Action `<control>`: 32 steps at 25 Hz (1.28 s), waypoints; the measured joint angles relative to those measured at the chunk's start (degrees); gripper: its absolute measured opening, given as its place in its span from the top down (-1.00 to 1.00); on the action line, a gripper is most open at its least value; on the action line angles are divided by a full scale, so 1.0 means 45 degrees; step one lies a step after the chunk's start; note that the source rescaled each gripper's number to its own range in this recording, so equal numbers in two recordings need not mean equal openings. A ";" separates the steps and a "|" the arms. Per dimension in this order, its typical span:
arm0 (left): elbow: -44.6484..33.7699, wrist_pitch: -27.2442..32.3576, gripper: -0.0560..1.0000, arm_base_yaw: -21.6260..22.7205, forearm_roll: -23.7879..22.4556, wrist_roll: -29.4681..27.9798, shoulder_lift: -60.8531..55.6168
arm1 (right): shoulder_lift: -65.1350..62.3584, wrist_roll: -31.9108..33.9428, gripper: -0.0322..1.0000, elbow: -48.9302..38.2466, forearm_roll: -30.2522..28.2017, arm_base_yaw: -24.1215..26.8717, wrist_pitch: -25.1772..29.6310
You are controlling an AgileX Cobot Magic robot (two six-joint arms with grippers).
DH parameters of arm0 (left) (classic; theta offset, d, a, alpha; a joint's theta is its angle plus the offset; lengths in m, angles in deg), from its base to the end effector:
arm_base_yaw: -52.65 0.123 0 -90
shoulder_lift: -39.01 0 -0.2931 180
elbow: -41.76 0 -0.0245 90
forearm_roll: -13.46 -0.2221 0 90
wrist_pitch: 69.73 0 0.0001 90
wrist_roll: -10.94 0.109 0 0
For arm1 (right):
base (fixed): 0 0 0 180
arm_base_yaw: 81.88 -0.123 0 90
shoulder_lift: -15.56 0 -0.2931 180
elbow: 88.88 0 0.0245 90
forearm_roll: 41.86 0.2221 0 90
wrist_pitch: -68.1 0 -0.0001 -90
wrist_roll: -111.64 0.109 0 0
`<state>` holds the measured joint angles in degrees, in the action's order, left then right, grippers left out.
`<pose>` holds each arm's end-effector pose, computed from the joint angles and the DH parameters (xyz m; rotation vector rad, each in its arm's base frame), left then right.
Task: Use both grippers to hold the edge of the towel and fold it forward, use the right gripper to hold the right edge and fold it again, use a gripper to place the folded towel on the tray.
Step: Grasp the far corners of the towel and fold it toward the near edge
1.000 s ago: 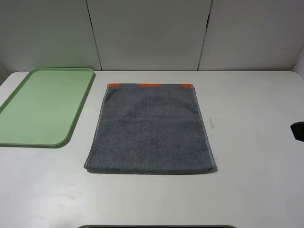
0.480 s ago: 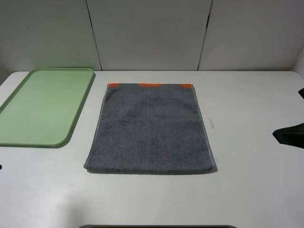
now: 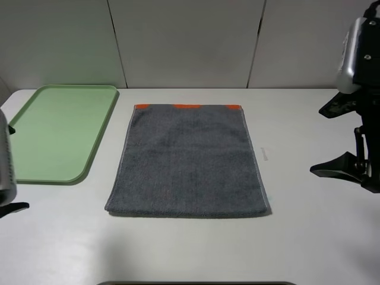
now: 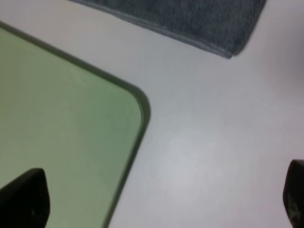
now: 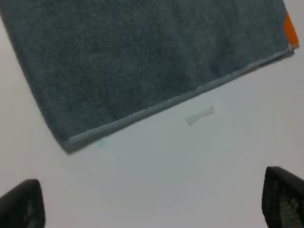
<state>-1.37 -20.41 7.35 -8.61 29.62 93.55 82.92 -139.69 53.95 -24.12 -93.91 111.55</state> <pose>0.1019 -0.0588 0.2709 1.4913 1.9970 0.2791 0.1585 0.0572 0.2725 -1.5191 2.0186 -0.0514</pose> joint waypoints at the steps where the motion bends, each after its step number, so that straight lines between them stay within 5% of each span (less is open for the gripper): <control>1: 0.0000 -0.0029 -0.99 0.0000 -0.0011 -0.0010 0.0190 | 0.0176 -0.0179 -1.00 0.0000 0.0000 0.0000 -0.0048; 15: 0.0004 -0.2410 -0.99 0.0000 -0.0122 0.0596 0.3692 | 0.3146 -0.0798 -1.00 0.0009 0.0323 0.0000 -0.1043; 32: 0.0017 -0.7526 -0.97 0.0000 -0.2322 0.0725 0.9559 | 0.3403 -0.0808 -1.00 0.0009 0.0749 -0.0098 -0.1612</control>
<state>-1.30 -54.28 7.35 -19.06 32.88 136.57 98.23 -143.32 53.99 -20.75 -94.35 104.30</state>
